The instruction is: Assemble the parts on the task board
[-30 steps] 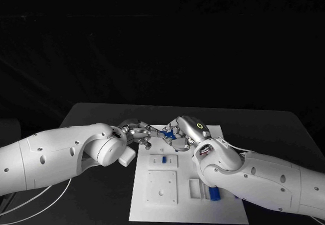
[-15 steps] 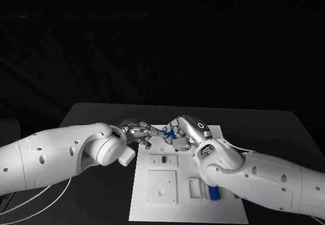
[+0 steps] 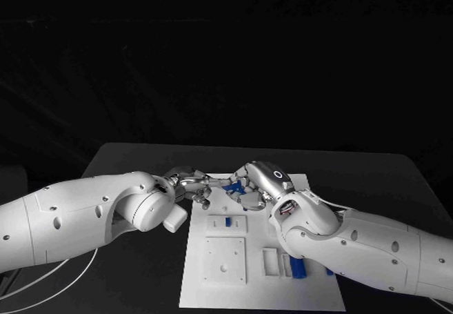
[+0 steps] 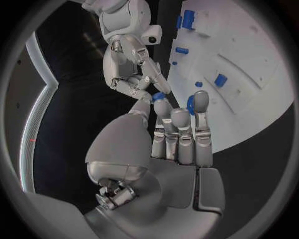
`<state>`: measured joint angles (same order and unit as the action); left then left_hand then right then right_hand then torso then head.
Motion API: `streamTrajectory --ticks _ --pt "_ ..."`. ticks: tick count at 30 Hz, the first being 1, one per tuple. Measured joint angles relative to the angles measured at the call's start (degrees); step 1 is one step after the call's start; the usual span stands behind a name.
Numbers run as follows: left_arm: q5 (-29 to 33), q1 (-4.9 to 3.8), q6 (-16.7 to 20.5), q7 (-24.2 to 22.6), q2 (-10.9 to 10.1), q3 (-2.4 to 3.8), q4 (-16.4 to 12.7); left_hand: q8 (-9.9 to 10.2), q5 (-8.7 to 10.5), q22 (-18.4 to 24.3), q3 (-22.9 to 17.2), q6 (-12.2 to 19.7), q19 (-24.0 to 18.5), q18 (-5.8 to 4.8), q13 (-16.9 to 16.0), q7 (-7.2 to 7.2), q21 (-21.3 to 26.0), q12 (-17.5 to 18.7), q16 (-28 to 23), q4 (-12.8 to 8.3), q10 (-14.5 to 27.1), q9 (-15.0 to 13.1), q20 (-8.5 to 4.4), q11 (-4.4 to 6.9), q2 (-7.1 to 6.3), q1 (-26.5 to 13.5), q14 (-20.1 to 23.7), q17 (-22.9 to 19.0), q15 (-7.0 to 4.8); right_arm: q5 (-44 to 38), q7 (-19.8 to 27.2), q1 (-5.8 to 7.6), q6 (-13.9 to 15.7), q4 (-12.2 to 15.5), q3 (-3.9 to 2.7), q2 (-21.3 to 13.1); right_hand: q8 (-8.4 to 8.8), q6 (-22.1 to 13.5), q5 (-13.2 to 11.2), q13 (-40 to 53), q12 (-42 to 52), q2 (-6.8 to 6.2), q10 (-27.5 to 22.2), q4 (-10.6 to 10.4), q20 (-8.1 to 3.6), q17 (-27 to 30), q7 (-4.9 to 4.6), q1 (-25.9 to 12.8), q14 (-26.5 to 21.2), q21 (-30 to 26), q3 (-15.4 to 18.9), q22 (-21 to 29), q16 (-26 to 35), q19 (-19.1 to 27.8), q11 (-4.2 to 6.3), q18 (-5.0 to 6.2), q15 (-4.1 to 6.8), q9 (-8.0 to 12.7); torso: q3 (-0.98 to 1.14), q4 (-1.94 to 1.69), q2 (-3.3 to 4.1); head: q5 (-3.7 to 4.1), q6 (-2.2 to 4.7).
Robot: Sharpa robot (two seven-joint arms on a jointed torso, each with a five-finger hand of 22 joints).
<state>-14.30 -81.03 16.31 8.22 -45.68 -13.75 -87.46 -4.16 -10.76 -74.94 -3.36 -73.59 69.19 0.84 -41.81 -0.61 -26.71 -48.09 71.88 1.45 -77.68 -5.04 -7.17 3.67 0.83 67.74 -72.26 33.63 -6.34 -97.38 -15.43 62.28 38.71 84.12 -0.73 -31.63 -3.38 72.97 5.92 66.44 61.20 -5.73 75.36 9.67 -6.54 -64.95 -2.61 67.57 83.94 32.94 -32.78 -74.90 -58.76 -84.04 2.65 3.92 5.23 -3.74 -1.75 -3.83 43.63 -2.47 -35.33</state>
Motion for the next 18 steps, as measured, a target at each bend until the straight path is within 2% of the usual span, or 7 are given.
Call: streamTrajectory --ticks 1,2,3,4,10,14,18 --pt "-0.03 -0.02 -0.01 0.0 -0.02 0.03 0.01 0.0 0.3 0.0 0.21 0.12 0.0 0.0 0.06 -0.13 0.07 0.0 0.0 0.32 0.0 -1.41 0.0 0.0 -0.18 -0.14 0.0 -0.1 0.0 -0.01 0.04 -0.02 -0.14 -0.02 0.03 0.0 -0.15 0.0 -0.15 0.0 0.0 0.18 0.0 0.05 0.0 0.0 0.0 0.17 0.0 0.0 0.05 0.0 0.0 0.0 0.0 0.0 0.0 -0.01 0.0 0.0 0.0 0.01 0.0" --pt "-0.08 -0.04 -0.03 0.0 -0.04 0.07 0.01 0.05 0.38 0.0 0.25 0.44 0.0 0.0 0.14 -0.44 0.42 0.0 -0.01 0.87 0.19 -1.79 0.0 -0.19 -0.67 -0.1 0.0 -0.26 0.0 -0.03 0.06 -0.05 -0.35 -0.09 0.07 0.0 -0.69 0.04 -0.15 0.0 0.0 1.06 0.07 0.06 0.0 0.0 0.04 0.51 0.0 0.0 0.05 0.0 0.0 0.0 -0.06 0.01 0.0 -0.12 0.0 0.0 0.0 0.01 0.0" --pt "-0.13 -0.06 -0.08 -0.01 -0.07 0.07 0.01 0.09 0.41 0.0 0.23 0.43 0.0 0.0 0.18 -0.82 0.67 0.0 -0.24 1.4 0.2 -1.72 0.0 -0.2 -1.07 -0.04 0.14 -0.37 0.14 -0.04 0.07 -0.07 -0.46 -0.17 0.07 -0.02 -0.67 0.06 -0.16 -0.01 0.0 1.84 0.11 0.06 0.0 0.0 0.05 0.42 0.0 0.0 0.04 0.0 0.0 0.0 -0.1 0.0 0.0 -0.08 0.0 0.0 0.0 0.02 -0.01" --pt "-0.2 -0.05 -0.15 -0.01 -0.08 0.06 0.0 0.24 0.64 0.0 0.22 0.53 0.0 0.0 0.18 -0.71 0.67 0.0 -0.26 1.82 0.2 -1.39 0.0 -0.2 -1.41 0.02 0.22 -0.43 0.22 -0.04 0.07 -0.07 -0.55 -0.22 0.05 -0.06 -0.54 0.06 -0.39 -0.01 0.0 2.05 0.11 0.09 0.0 0.0 0.06 0.21 0.0 0.0 0.02 0.0 0.0 0.0 -0.1 0.0 0.0 -0.07 0.0 -0.01 0.0 0.02 -0.01" --pt "-0.92 0.02 -0.43 -0.01 -0.18 -0.01 0.12 0.35 1.53 0.01 -0.83 0.93 0.22 0.0 0.39 -0.92 1.56 0.22 -0.26 4.77 0.41 -0.16 0.22 -0.41 -3.63 -0.59 0.33 -0.94 0.33 -0.04 0.04 0.02 -1.13 -0.33 -0.04 -0.21 -0.37 0.06 -0.84 -0.01 0.0 1.9 0.1 0.24 0.0 0.0 0.05 0.04 0.0 0.0 -0.13 0.0 0.0 0.0 -0.1 0.0 0.0 -0.03 0.0 -0.01 0.0 0.02 -0.14" --pt "-2.04 0.02 -0.56 -0.01 -0.27 -0.01 0.43 0.35 1.64 0.01 -1.23 0.93 0.22 0.01 0.47 -0.92 1.88 0.22 -0.26 5.3 0.41 -0.11 0.22 -0.41 -3.63 -0.59 0.42 -1.15 0.42 -0.04 0.04 0.02 -1.62 -0.33 -0.05 -0.26 -0.37 0.05 -1.11 -0.01 0.0 1.67 0.11 0.39 0.0 0.0 0.05 -0.19 0.0 0.0 -0.28 0.0 0.0 0.0 -0.1 0.0 0.0 -0.02 0.01 -0.03 0.0 0.02 -0.27" --pt "-3.97 0.02 -0.93 0.03 -0.35 0.0 0.6 0.35 1.41 0.01 -0.8 1.41 0.22 0.0 0.6 -1.09 2.22 0.38 -0.26 4.87 1.05 -0.9 0.22 -0.45 -3.62 -0.59 0.63 -1.38 0.63 0.01 0.09 0.02 -2.11 -0.35 -0.09 -0.27 -0.37 0.05 -1.11 -0.01 0.0 1.67 0.11 0.39 0.0 0.0 0.05 -0.19 0.0 0.0 -0.28 0.0 0.0 0.0 -0.1 0.0 -0.01 -0.02 0.01 -0.02 0.01 0.02 -0.29"
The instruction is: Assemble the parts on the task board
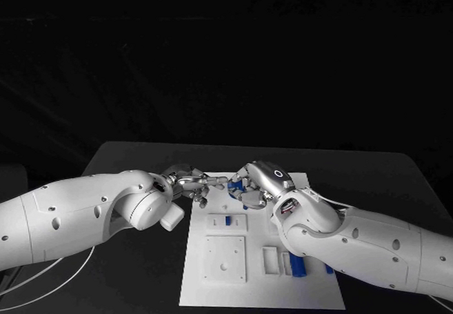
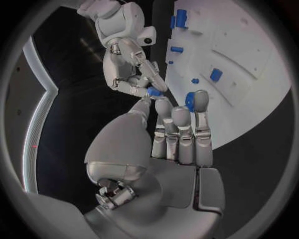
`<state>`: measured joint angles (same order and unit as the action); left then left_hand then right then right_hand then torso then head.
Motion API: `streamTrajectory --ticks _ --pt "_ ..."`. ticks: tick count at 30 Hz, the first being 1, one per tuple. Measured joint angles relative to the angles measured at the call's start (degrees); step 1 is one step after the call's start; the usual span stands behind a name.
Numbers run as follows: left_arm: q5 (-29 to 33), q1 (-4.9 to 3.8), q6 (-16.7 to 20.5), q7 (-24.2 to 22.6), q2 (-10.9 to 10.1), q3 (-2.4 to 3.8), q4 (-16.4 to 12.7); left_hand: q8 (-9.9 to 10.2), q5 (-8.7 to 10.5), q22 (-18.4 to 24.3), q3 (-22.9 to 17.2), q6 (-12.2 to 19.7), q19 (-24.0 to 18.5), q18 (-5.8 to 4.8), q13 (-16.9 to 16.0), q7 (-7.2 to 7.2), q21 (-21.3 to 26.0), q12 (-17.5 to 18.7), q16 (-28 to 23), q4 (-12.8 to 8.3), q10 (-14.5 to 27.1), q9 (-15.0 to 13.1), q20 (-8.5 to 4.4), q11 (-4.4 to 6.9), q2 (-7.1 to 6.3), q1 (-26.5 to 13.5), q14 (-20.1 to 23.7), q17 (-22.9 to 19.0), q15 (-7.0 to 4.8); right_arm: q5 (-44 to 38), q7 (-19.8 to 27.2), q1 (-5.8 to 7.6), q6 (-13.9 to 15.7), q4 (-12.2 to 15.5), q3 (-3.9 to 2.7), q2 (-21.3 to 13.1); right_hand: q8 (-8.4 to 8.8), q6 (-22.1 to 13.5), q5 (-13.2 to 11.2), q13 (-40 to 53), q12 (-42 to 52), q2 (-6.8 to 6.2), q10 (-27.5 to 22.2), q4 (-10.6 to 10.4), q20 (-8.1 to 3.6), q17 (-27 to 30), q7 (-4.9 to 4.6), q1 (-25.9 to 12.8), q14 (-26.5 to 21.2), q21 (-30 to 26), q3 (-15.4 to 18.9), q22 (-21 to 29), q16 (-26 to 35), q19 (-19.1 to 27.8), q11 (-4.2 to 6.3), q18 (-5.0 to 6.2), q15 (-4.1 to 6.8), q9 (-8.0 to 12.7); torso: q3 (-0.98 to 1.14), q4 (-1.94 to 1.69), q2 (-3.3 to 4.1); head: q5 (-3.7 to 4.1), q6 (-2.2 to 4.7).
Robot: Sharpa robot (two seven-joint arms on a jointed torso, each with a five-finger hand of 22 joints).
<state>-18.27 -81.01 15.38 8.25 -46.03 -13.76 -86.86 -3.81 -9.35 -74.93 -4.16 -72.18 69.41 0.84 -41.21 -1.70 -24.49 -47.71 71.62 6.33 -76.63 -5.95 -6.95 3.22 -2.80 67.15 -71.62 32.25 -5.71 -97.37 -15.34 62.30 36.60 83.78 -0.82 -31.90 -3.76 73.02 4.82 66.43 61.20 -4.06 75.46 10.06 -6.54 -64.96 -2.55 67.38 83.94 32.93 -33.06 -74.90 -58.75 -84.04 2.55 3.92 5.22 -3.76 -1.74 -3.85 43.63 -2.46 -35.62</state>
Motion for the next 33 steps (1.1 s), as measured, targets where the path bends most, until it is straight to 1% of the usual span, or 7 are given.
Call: streamTrajectory --ticks 9,12,14,16,19,25,33 --pt "-3.66 0.0 -1.0 0.04 0.02 0.01 -0.01 0.0 0.64 0.01 0.4 1.09 0.0 0.0 0.23 -0.17 0.48 0.08 0.0 -0.4 0.27 -1.38 0.0 -0.27 0.17 0.17 0.22 -0.45 0.22 0.32 0.37 0.0 -1.15 -0.03 -0.06 0.02 0.01 -0.01 -0.21 0.01 0.0 0.0 0.0 0.09 0.0 0.0 0.0 0.0 0.0 0.0 0.09 -0.05 0.0 0.0 0.0 0.0 0.0 0.02 0.02 0.02 0.0 0.0 -0.03" --pt "-3.96 0.0 -1.02 -0.08 -0.17 0.01 -0.08 0.0 2.69 0.01 0.31 -0.3 0.0 0.0 0.23 0.36 0.48 0.08 0.0 0.33 0.27 -2.1 0.0 -0.27 0.41 -0.19 0.22 -0.45 0.22 0.4 0.47 0.0 -1.58 -0.12 -0.07 0.03 0.02 -0.01 -0.21 0.08 0.0 0.0 0.0 0.15 0.0 0.0 -0.01 0.0 0.0 0.0 0.15 -0.05 0.0 0.0 -0.01 0.0 0.0 0.02 0.03 0.04 -0.01 0.01 0.0" --pt "-4.08 0.0 -0.91 -0.34 -0.37 0.01 -0.25 0.0 5.27 0.01 0.16 -0.17 0.0 0.0 0.54 0.23 1.1 0.57 -0.5 0.97 0.64 -2.4 0.0 -0.17 -0.29 -0.89 0.54 -0.8 0.1 0.43 0.52 0.0 -1.91 -0.16 -0.08 0.03 0.13 -0.01 -0.34 0.08 0.0 -0.01 0.0 0.39 0.0 0.0 -0.01 0.0 0.0 0.0 -0.08 -0.04 0.0 0.0 0.0 0.01 -0.01 0.03 0.04 0.04 -0.01 0.07 0.06" --pt "-4.59 0.01 -0.51 -0.97 -0.61 0.01 -0.57 0.0 6.34 0.01 0.13 2.52 -0.42 0.0 1.37 -0.85 1.89 2.1 -2.02 0.99 1.83 -2.03 0.41 -0.61 -1.99 -0.96 1.23 -1.55 0.61 0.46 0.62 0.0 -2.45 -0.22 -0.09 0.03 0.17 -0.01 -1.14 0.08 0.0 -0.01 0.0 0.62 0.0 0.0 -0.01 0.01 0.0 0.0 0.15 -0.04 0.0 0.0 -0.01 0.0 -0.01 0.04 0.04 0.04 -0.01 0.12 0.09" --pt "-6.41 0.04 0.35 -2.33 -0.87 0.02 -0.97 0.0 6.38 0.06 0.13 4.27 -0.85 0.0 2.63 -1.44 3.0 3.85 -3.8 0.99 2.67 -1.38 0.85 -1.2 -3.38 -0.1 2.06 -2.5 1.04 0.54 0.8 0.0 -3.51 -0.31 -0.14 0.04 0.17 -0.01 -1.49 0.07 0.0 0.02 0.0 1.01 0.0 0.0 -0.01 0.03 0.0 -0.22 0.55 -0.04 0.0 0.0 -0.01 0.0 -0.01 0.07 0.03 0.03 -0.02 0.19 0.1" --pt "-12.06 0.05 1.56 -4.14 -1.02 0.04 -1.43 0.0 6.38 1.48 1.28 4.12 -0.9 0.0 5.03 -1.3 5.52 5.83 -5.57 2.15 2.83 -0.89 1.15 -1.19 -4.07 -0.22 2.24 -3.89 1.21 0.74 1.16 0.01 -5.67 -0.4 -0.2 0.04 0.3 -0.09 -1.49 0.07 -0.22 0.46 0.0 1.41 0.0 0.0 -0.08 0.47 0.0 -0.22 0.95 -0.04 0.0 0.0 -0.01 0.0 -0.01 0.1 0.01 0.02 -0.04 0.29 0.01" --pt "-19.56 0.07 1.58 -2.76 -0.34 0.04 -1.9 0.0 6.38 1.38 6.73 3.49 0.12 0.0 5.82 -0.88 6.7 5.43 -5.56 6.57 2.71 -1.05 0.91 -1.07 -4.44 -1.3 2.24 -4.17 1.21 0.9 1.49 0.01 -7.47 -0.38 -0.3 0.12 0.33 -0.1 -1.49 -0.01 -0.22 0.62 0.0 1.67 0.0 0.0 -0.09 0.64 0.0 -0.22 1.21 -0.03 0.0 0.0 -0.01 0.0 -0.01 0.07 0.03 0.02 -0.03 0.39 -0.03"
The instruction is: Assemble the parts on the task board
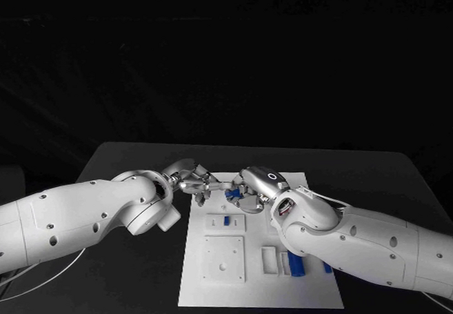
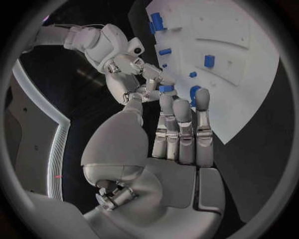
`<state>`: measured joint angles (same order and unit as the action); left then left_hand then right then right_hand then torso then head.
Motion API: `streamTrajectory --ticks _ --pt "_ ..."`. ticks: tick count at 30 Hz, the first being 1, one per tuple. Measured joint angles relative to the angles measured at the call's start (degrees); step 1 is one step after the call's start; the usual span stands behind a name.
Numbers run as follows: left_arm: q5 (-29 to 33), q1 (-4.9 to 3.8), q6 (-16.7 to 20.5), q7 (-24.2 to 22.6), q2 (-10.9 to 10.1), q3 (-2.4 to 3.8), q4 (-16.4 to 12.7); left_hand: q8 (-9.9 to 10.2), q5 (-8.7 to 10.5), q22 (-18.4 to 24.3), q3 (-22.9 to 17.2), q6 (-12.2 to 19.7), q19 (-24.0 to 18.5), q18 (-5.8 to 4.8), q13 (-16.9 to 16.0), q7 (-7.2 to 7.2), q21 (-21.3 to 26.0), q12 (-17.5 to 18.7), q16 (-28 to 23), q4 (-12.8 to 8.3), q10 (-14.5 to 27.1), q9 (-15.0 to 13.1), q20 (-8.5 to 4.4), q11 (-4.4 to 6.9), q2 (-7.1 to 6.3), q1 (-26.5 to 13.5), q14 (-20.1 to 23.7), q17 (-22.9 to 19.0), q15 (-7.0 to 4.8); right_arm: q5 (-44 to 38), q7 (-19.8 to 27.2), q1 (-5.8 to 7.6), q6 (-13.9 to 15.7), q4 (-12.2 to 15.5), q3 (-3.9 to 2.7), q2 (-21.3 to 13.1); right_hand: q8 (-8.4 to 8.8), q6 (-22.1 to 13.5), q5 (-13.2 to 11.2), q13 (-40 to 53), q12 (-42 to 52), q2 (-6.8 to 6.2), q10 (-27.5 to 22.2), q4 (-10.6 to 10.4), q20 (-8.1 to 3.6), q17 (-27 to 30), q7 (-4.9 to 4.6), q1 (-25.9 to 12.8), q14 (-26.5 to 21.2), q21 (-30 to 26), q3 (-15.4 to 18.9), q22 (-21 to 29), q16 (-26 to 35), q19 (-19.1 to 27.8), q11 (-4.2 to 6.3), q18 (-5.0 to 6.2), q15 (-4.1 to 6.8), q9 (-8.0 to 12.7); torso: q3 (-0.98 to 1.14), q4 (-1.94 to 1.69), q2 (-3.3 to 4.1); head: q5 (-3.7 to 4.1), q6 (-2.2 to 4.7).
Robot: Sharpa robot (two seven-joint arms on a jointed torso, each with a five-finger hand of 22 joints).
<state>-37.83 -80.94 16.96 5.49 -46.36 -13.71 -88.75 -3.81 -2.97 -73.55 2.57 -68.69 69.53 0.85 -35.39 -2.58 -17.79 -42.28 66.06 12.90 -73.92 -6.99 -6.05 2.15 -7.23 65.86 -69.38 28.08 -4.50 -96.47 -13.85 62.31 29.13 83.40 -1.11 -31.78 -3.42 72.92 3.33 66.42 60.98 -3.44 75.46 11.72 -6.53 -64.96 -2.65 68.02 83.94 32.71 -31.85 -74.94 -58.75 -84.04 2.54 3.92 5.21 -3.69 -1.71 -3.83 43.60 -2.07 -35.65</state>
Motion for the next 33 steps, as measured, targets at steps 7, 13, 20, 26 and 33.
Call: streamTrajectory --ticks 7,13,20,26,33 --pt "-5.0 0.02 -0.04 4.15 0.48 0.0 -0.38 0.0 0.0 -0.85 1.18 -1.12 0.61 0.0 0.45 0.23 0.62 -0.23 0.24 1.97 -0.31 -0.38 -0.2 0.31 0.38 1.16 -0.52 -0.08 -0.52 0.06 0.14 0.0 -0.75 0.07 -0.06 0.05 0.01 -0.01 0.0 0.0 -0.22 0.0 0.0 0.21 0.0 -0.06 -0.01 0.0 0.0 0.0 0.22 0.01 0.0 0.0 0.0 -0.01 0.0 -0.01 0.03 0.0 0.02 0.07 -0.08" --pt "-7.43 0.05 -0.04 7.12 0.72 0.0 -0.57 0.0 0.0 -1.37 0.93 -1.63 1.12 0.0 0.68 0.33 1.07 -0.27 0.24 0.08 -0.51 -0.27 -0.3 0.51 2.01 2.57 -0.52 -0.22 -0.52 0.08 0.2 0.01 -1.06 0.1 -0.08 0.05 0.02 -0.01 0.0 0.0 -0.22 0.09 0.0 0.21 0.0 -0.06 -0.01 -0.1 0.0 0.0 0.22 0.01 0.0 0.0 0.0 0.0 0.0 0.0 0.03 0.03 0.02 0.11 -0.16" --pt "-9.12 0.1 -0.04 9.12 0.98 0.0 -0.71 0.0 0.0 -1.4 2.59 -1.63 1.32 0.01 0.92 0.33 2.17 -0.49 0.24 -4.43 -0.51 -0.15 -0.1 0.51 5.08 4.96 -0.52 -0.46 -0.52 0.1 0.25 0.01 -1.39 0.12 -0.1 0.04 0.18 -0.09 0.0 0.0 -0.22 0.21 0.0 0.21 0.0 -0.06 -0.08 -0.23 0.0 0.0 0.22 0.01 0.0 0.0 0.0 0.0 0.0 0.0 0.04 0.03 0.03 0.23 -0.18" --pt "-9.79 0.12 -0.09 9.8 1.23 0.0 -0.81 0.0 -0.01 -1.39 4.03 -1.63 1.53 0.0 1.12 0.33 2.62 -0.78 0.24 -6.92 -0.51 0.22 0.11 0.51 6.84 6.45 -0.52 -0.59 -0.52 0.11 0.26 0.01 -2.01 0.11 -0.1 0.17 -0.03 -0.1 0.0 0.0 -0.22 0.21 0.0 0.21 0.0 -0.05 -0.09 -0.23 0.0 0.0 0.22 0.01 0.0 0.0 -0.01 0.0 0.0 0.02 0.0 0.0 0.02 0.28 -0.23" --pt "-10.01 0.14 -0.25 10.0 1.47 0.0 -1.0 0.0 -0.01 -1.39 4.49 -1.63 1.73 0.0 1.28 0.33 2.94 -0.78 0.24 -7.38 -0.51 0.4 -0.09 0.51 7.14 6.61 -0.52 -0.67 -0.52 0.11 0.21 0.01 -3.19 0.07 -0.11 0.34 -0.05 -0.11 0.0 0.0 -0.22 0.2 0.0 0.39 0.0 -0.14 -0.11 -0.23 0.0 0.0 0.4 0.02 0.0 0.0 -0.01 0.0 0.0 0.03 -0.04 0.01 0.02 0.39 -0.32"
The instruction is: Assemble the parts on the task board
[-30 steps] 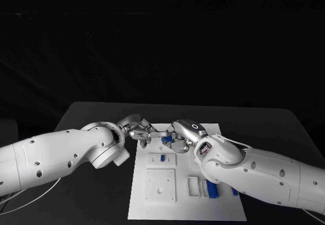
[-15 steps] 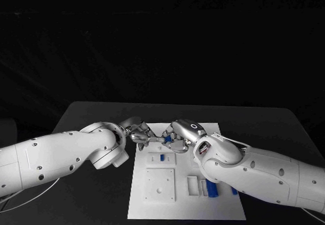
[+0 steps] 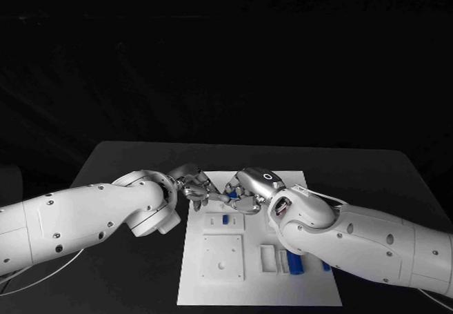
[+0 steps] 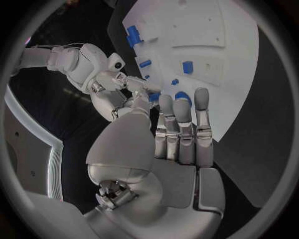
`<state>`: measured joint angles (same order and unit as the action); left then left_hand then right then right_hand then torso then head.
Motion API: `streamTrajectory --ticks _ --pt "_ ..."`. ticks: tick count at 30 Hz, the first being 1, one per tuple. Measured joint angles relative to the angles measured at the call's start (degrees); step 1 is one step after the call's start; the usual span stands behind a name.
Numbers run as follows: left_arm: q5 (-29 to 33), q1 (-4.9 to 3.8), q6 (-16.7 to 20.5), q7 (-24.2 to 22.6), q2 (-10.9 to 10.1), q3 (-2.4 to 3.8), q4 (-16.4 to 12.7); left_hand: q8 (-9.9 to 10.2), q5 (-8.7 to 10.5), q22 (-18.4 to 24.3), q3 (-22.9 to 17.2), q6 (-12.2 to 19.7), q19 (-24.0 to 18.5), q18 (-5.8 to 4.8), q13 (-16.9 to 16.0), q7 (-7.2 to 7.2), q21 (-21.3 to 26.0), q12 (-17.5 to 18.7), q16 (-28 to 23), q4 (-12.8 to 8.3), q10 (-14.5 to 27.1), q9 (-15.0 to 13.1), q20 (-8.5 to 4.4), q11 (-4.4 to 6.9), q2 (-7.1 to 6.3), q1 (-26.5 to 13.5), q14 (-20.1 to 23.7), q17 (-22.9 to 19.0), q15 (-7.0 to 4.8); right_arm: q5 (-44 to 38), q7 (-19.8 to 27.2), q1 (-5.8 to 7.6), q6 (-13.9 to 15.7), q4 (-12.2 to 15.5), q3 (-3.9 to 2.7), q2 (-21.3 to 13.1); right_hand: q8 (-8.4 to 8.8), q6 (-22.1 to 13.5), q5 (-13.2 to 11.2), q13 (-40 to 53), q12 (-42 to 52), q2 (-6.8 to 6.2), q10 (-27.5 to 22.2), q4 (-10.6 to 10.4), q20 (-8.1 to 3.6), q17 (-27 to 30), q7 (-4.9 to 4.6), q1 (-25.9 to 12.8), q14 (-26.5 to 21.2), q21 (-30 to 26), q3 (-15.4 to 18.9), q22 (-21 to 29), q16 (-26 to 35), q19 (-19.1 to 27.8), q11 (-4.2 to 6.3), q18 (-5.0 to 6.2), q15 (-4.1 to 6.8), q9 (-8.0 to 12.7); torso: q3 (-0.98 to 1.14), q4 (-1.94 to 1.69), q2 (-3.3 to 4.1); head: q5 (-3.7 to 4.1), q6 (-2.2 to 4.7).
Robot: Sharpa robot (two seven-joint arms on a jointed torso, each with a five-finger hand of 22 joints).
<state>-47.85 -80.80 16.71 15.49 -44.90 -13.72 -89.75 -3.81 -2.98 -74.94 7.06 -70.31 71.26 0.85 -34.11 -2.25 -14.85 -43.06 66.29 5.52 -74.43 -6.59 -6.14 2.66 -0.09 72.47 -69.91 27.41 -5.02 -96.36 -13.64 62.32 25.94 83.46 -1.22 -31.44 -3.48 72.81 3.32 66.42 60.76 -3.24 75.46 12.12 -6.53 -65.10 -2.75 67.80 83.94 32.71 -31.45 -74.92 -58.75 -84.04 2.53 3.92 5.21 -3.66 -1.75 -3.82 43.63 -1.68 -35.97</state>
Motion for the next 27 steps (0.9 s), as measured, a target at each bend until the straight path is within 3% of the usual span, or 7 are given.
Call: streamTrajectory --ticks 6,11,16,24,25,26,27 --pt "-0.03 0.01 -0.47 0.13 0.2 0.0 -0.07 0.0 -0.41 0.01 0.0 0.0 0.0 0.0 0.04 0.0 0.0 0.0 0.0 0.0 0.0 0.01 0.0 0.0 1.08 -0.01 0.0 0.0 0.0 -0.09 -0.2 0.0 -0.86 -0.04 0.0 0.14 0.0 -0.01 0.0 0.0 0.0 0.0 0.0 0.0 0.0 0.0 -0.01 0.0 0.0 -0.25 0.0 0.0 0.0 0.0 0.0 0.0 0.0 0.01 0.0 -0.01 -0.02 0.03 -0.05" --pt "-0.03 0.01 -1.03 0.27 0.38 -0.01 -0.13 0.0 -5.3 0.01 0.0 0.0 0.0 0.0 0.16 0.0 0.0 0.0 0.0 0.0 0.0 0.41 0.0 -0.01 2.88 1.02 0.0 -0.1 0.0 -0.18 -0.47 0.0 -1.45 -0.06 0.0 0.22 0.0 -0.03 0.0 -0.06 0.0 -0.01 0.0 0.0 0.0 0.0 -0.03 0.0 0.0 -0.25 0.0 0.0 0.0 0.0 0.0 0.0 0.0 0.01 0.01 -0.02 -0.02 0.01 -0.08" --pt "-0.03 0.01 -1.54 0.43 0.54 -0.01 -0.13 0.0 -8.84 0.01 0.23 0.0 0.0 0.0 0.24 0.0 0.21 -0.21 0.24 -0.87 0.0 0.91 0.0 -0.03 4.65 2.5 0.0 -0.17 0.0 -0.23 -0.75 0.0 -1.77 -0.07 0.0 0.26 0.0 -0.04 0.0 -0.06 0.0 -0.01 0.01 0.0 0.0 0.01 -0.04 0.0 0.0 -0.25 0.0 0.01 0.0 0.0 -0.01 0.0 0.0 0.0 0.04 -0.01 -0.02 -0.01 -0.09" --pt "-0.03 -0.02 -2.28 0.58 0.83 0.02 -0.1 0.14 -14.94 0.02 -0.75 0.43 -0.01 0.0 0.55 -0.09 0.21 -0.21 0.24 -4.9 0.12 1.36 0.0 -0.34 6.9 4.76 0.03 -0.3 0.06 -0.38 -1.35 -0.03 -2.25 -0.03 0.04 0.28 0.01 -0.08 0.0 -0.24 -0.27 -0.01 0.09 0.23 0.0 0.01 -0.07 0.01 0.0 -0.25 -0.11 0.01 0.0 0.0 -0.09 0.0 0.0 -0.05 0.06 -0.01 -0.01 -0.09 -0.14" --pt "-0.03 -0.02 -2.33 0.58 0.85 0.02 -0.09 0.08 -15.23 0.02 -1.1 0.48 -0.01 0.0 0.63 -0.15 0.21 -0.21 0.24 -5.62 0.13 1.36 0.0 -0.35 7.31 5.29 0.05 -0.3 0.08 -0.4 -1.43 -0.03 -2.31 -0.03 0.04 0.28 0.01 -0.08 0.0 -0.27 -0.27 -0.01 0.09 0.24 0.0 0.01 -0.08 0.01 0.0 -0.25 -0.12 0.0 0.0 0.0 -0.09 0.0 0.0 -0.07 0.06 -0.01 -0.01 -0.1 -0.14" --pt "-0.02 -0.03 -2.38 0.58 0.87 0.02 -0.08 0.02 -14.0 0.02 -1.83 0.58 -0.01 0.0 0.69 -0.24 0.21 -0.21 0.24 -6.42 0.14 1.36 0.0 -0.37 7.7 6.16 0.1 -0.3 0.12 -0.42 -1.51 -0.04 -2.38 -0.05 0.05 0.27 0.01 -0.08 0.0 -0.27 -0.27 -0.01 0.09 0.24 0.0 0.01 -0.08 0.01 0.0 -0.25 -0.11 0.01 0.0 0.0 -0.09 0.0 0.0 -0.07 0.06 -0.01 -0.01 -0.1 -0.14" --pt "-0.02 -0.02 -2.44 0.59 0.89 0.02 -0.07 0.01 -10.94 0.02 -3.28 0.73 -0.01 0.0 0.8 -0.29 0.21 -0.13 0.24 -7.53 0.21 1.36 0.0 -0.43 8.16 6.64 0.1 -0.3 0.13 -0.45 -1.59 -0.04 -2.45 -0.05 0.05 0.27 0.02 -0.08 0.0 -0.27 -0.27 -0.02 0.09 0.24 0.0 0.01 -0.08 0.01 0.0 -0.25 -0.11 0.01 0.0 0.0 -0.09 0.0 0.0 -0.08 0.06 -0.01 -0.01 -0.11 -0.14"
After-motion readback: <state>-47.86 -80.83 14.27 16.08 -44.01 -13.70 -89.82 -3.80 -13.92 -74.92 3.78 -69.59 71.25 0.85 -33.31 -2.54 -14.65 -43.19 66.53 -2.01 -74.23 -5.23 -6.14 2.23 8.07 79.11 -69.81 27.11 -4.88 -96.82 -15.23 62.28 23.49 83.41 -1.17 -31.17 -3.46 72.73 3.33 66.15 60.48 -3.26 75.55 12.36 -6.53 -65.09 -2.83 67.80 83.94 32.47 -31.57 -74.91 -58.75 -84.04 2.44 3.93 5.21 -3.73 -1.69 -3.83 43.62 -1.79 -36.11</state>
